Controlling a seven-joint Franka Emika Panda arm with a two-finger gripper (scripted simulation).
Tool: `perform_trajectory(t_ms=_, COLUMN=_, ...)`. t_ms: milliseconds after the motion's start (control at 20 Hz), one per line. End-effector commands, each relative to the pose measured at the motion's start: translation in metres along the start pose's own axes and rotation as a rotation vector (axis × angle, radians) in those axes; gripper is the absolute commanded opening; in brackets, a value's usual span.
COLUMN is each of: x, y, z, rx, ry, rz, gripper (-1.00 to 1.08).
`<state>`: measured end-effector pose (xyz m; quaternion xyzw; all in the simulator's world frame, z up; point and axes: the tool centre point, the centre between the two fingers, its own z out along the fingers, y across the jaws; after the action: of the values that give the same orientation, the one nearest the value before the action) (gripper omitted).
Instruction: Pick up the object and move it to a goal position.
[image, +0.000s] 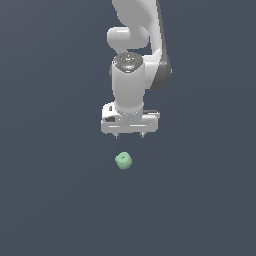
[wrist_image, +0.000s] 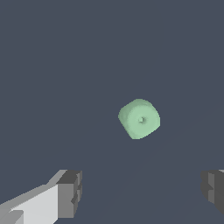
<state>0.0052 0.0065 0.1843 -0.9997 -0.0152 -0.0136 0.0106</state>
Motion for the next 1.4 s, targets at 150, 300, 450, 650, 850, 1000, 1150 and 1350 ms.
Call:
perform_trajectory(t_ms=150, x=0.001, y=0.001, z=0.001, rx=-0.001, ry=-0.001, rz=-0.008, gripper=1.00)
perform_trajectory(t_ms=300, x=0.002, y=0.002, z=0.005, rx=-0.002, ry=-0.002, rz=-0.029, gripper=1.00)
perform_trajectory(t_ms=450, x=0.004, y=0.003, z=0.010, rx=-0.004, ry=-0.004, rz=-0.062, gripper=1.00)
perform_trajectory(t_ms=650, x=0.008, y=0.006, z=0.020, rx=-0.008, ry=-0.008, rz=-0.124, gripper=1.00)
perform_trajectory(t_ms=850, x=0.014, y=0.011, z=0.034, rx=-0.012, ry=-0.013, rz=-0.209, gripper=1.00)
perform_trajectory(t_ms=1000, x=0.018, y=0.015, z=0.047, rx=-0.015, ry=-0.018, rz=-0.286, gripper=1.00)
perform_trajectory(t_ms=1150, x=0.022, y=0.018, z=0.060, rx=-0.016, ry=-0.022, rz=-0.363, gripper=1.00)
perform_trajectory(t_ms=1350, x=0.027, y=0.022, z=0.074, rx=-0.015, ry=-0.027, rz=-0.446, gripper=1.00)
